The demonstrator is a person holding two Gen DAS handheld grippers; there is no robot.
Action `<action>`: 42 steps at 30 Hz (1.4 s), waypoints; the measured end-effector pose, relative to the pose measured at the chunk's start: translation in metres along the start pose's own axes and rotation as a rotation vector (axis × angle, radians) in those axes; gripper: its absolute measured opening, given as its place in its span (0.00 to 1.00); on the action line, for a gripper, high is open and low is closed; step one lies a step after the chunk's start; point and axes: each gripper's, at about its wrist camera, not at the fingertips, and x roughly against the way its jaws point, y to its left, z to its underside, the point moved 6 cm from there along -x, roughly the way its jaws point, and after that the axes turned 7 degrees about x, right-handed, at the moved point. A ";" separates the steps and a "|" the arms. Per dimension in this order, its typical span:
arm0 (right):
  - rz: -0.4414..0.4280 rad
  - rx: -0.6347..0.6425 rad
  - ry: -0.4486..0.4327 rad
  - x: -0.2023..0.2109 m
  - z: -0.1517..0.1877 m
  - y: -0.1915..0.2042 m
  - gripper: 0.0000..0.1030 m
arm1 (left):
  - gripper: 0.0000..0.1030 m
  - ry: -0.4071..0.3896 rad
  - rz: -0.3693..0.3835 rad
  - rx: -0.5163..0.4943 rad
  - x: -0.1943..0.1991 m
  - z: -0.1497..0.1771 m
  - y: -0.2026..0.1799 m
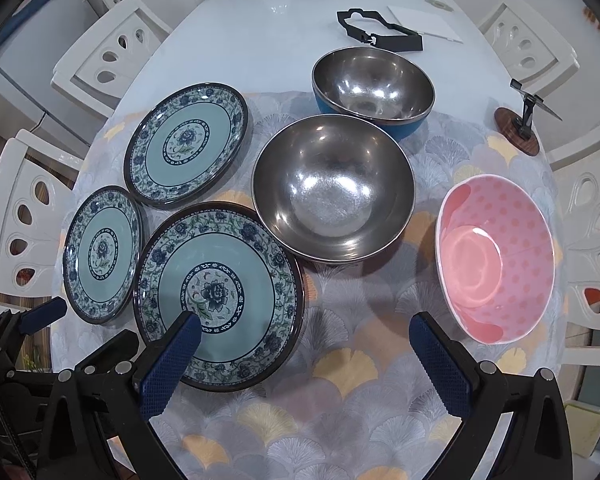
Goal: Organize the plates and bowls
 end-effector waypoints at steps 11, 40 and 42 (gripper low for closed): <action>0.004 0.012 -0.004 0.002 0.000 0.003 1.00 | 0.99 0.003 0.004 -0.001 0.000 0.001 -0.001; -0.009 0.012 -0.019 0.010 0.004 0.009 1.00 | 0.99 -0.039 -0.018 -0.001 0.013 0.003 0.001; -0.008 0.013 -0.019 0.010 0.004 0.009 1.00 | 0.99 -0.039 -0.019 -0.002 0.013 0.004 0.001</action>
